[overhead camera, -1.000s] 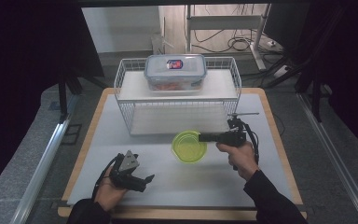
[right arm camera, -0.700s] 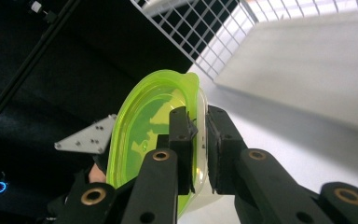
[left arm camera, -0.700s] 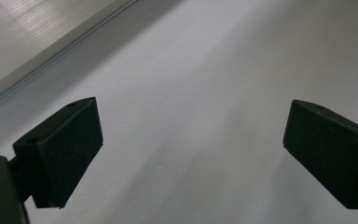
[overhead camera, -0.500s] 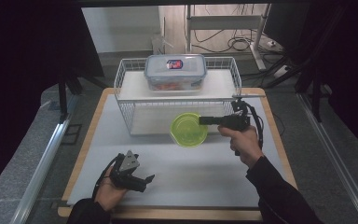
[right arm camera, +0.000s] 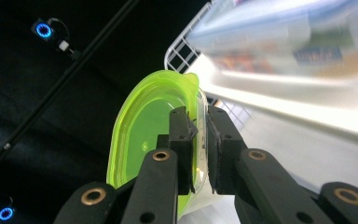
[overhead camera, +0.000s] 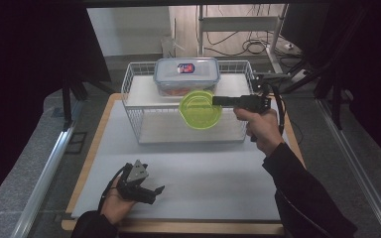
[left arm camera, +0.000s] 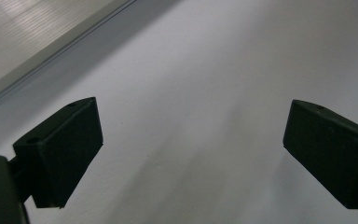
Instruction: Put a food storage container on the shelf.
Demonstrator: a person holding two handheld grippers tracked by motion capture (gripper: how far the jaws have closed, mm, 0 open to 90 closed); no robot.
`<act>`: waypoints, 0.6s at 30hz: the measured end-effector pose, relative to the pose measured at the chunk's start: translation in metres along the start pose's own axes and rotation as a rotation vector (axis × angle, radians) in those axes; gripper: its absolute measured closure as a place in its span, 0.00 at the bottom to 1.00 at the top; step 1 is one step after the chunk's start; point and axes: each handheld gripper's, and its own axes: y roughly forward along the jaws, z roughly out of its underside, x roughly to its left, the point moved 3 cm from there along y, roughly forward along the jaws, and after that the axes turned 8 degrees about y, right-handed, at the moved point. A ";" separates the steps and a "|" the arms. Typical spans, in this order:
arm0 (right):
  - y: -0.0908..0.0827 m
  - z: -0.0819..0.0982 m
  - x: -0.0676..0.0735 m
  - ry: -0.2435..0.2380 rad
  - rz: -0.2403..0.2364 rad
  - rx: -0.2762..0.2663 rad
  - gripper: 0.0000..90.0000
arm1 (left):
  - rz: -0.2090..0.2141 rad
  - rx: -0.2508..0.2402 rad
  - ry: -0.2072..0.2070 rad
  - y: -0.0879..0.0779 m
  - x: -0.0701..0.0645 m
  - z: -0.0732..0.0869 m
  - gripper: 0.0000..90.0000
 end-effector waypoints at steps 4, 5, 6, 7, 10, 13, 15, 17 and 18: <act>0.001 -0.016 0.010 -0.002 -0.008 -0.024 0.91 | 0.003 0.002 0.000 0.000 0.000 0.000 0.05; 0.001 -0.020 0.012 -0.001 -0.010 -0.029 0.91 | 0.003 0.003 0.000 0.000 0.000 0.000 0.05; 0.002 -0.022 0.013 -0.001 -0.010 -0.032 0.91 | 0.003 0.003 0.001 0.000 0.000 0.000 0.05; 0.002 -0.026 0.015 -0.002 -0.012 -0.036 0.91 | 0.004 0.002 -0.002 0.000 0.000 0.000 0.05; 0.004 -0.037 0.018 0.005 -0.015 -0.058 0.91 | 0.005 0.001 0.002 0.000 0.000 0.000 0.05; 0.005 -0.053 0.022 0.004 0.011 -0.091 0.91 | 0.007 0.000 0.001 0.000 0.000 0.000 0.05; 0.005 -0.061 0.022 0.005 0.023 -0.109 0.91 | 0.009 -0.001 0.000 0.000 0.000 0.000 0.05; 0.005 -0.065 0.023 0.006 0.031 -0.120 0.91 | 0.011 -0.001 -0.003 0.001 0.000 0.000 0.05; 0.006 -0.068 0.023 0.007 0.037 -0.129 0.91 | 0.010 -0.001 -0.003 0.001 0.000 0.000 0.05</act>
